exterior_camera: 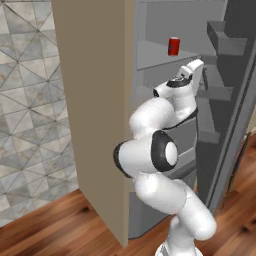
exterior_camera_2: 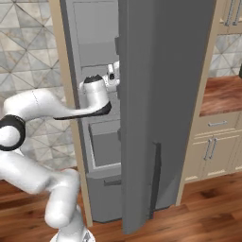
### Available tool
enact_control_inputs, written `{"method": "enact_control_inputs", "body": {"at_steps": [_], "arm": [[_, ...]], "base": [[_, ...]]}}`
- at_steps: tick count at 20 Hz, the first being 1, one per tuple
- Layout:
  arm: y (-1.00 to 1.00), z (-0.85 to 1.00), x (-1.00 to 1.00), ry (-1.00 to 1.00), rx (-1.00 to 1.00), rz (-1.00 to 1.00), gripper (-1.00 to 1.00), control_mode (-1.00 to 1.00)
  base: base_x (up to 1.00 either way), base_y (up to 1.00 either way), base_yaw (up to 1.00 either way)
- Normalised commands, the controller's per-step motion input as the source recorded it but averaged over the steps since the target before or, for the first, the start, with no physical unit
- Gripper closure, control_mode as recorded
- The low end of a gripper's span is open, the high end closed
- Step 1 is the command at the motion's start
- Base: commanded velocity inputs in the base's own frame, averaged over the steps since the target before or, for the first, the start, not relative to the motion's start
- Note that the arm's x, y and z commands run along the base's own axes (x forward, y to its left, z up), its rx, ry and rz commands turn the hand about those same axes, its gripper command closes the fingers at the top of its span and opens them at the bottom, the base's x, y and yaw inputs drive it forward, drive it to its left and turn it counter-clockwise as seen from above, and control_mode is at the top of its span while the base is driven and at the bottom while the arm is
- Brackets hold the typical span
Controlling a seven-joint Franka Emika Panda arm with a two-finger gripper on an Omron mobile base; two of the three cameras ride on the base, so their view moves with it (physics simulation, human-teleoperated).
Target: Open the fridge, grab two sodas, and place both sodas inside the bowl with ice on the dining counter.
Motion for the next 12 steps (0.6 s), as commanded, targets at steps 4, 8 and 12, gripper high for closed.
{"method": "enact_control_inputs", "body": {"at_steps": [4, 8, 12], "arm": [[-1.0, 0.0, 0.0, 0.0, 0.1, -0.11, -1.0, -1.0], [-0.96, 0.07, 0.0, 0.0, 0.12, -0.13, -1.0, -1.0], [-0.76, 0.38, 0.0, 0.0, 0.12, -0.14, -1.0, -1.0]], "base": [[0.0, 0.0, 0.0], [0.0, 0.0, 0.0], [0.0, 0.0, 0.0]]}}
